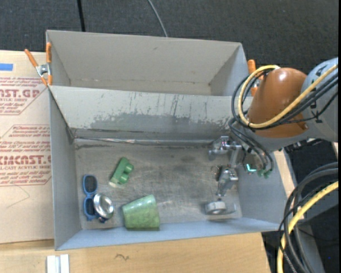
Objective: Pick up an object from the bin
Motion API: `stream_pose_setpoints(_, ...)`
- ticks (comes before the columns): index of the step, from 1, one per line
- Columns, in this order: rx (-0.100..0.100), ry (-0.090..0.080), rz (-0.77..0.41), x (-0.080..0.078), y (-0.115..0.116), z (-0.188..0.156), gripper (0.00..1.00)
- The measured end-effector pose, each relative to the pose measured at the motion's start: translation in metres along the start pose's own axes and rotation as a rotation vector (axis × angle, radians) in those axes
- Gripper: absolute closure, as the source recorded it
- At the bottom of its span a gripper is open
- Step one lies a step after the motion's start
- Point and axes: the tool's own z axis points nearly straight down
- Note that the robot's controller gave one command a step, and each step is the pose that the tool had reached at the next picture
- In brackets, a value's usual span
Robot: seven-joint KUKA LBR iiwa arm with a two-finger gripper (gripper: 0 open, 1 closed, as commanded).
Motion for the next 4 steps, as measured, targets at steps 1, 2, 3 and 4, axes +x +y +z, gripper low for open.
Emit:
stream_pose_setpoints(1,-0.002,-0.02,0.031,0.037,-0.039,0.059,0.0)
stream_pose_setpoints(2,-0.002,-0.012,-0.124,-0.035,-0.072,0.074,0.0)
stream_pose_setpoints(3,0.0,-0.009,-0.122,-0.034,-0.074,0.073,1.0)
stream_pose_setpoints(4,0.004,-0.016,-0.272,-0.029,-0.065,-0.074,1.0)
